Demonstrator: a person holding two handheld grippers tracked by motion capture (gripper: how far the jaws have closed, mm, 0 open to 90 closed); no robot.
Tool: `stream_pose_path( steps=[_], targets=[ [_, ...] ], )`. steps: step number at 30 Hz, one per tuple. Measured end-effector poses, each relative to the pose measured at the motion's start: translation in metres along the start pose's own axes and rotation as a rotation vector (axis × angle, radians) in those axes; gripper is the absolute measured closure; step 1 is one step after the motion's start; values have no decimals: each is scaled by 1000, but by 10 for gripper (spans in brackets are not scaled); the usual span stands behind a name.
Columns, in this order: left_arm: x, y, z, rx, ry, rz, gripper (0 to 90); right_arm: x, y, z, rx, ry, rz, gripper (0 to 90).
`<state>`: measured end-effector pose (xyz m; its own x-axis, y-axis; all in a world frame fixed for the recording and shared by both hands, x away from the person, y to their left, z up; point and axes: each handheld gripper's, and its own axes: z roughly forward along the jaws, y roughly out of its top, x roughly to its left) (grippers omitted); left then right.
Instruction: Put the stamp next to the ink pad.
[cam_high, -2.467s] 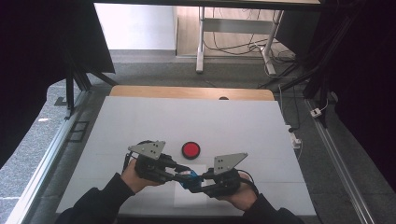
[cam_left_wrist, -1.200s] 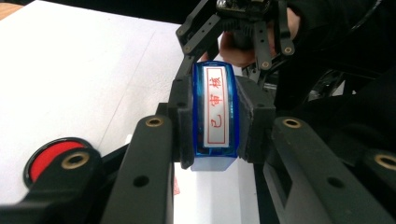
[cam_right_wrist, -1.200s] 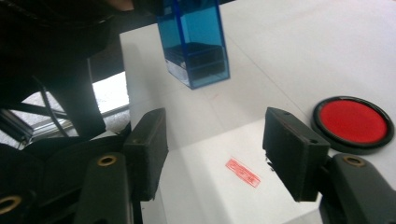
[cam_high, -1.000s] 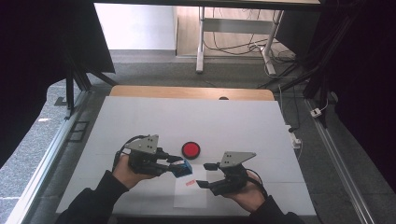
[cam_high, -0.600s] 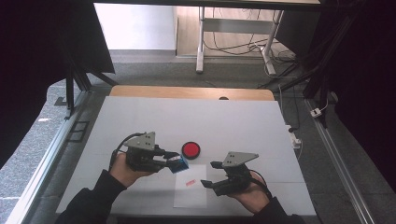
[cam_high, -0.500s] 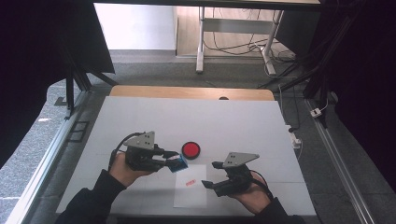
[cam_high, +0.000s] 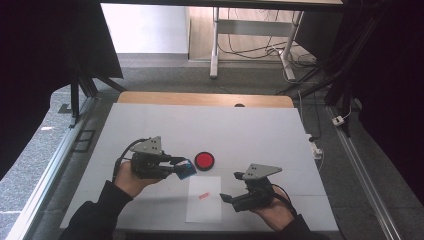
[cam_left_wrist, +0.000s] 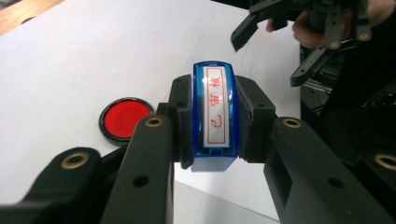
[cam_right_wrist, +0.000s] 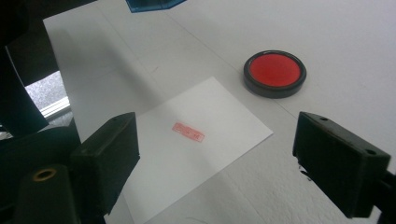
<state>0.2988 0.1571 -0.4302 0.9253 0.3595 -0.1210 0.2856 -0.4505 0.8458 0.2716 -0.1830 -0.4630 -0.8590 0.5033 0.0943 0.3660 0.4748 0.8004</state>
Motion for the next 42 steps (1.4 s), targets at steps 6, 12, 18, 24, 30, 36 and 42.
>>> stream_pose_path(
  steps=[6,12,18,24,30,36,42],
  targets=[
    [3,-1,-3,-2,23,-15,702,-1,-3,-4,15,-34,14,81],
    [7,-4,-3,13,44,-39,702,-2,-6,-9,24,-74,13,47],
    [12,-6,-5,19,64,-59,702,-3,-10,-15,33,-103,21,6],
    [15,-9,-6,39,90,-78,702,-4,-16,-22,43,-150,32,0],
    [17,-10,-5,57,106,-86,702,-6,-23,-30,35,-188,63,0],
    [21,-12,-7,69,129,-101,702,-9,-30,-41,32,-225,86,0],
    [25,-15,-9,81,161,-119,702,-12,-38,-51,46,-251,116,0]
  ],
)
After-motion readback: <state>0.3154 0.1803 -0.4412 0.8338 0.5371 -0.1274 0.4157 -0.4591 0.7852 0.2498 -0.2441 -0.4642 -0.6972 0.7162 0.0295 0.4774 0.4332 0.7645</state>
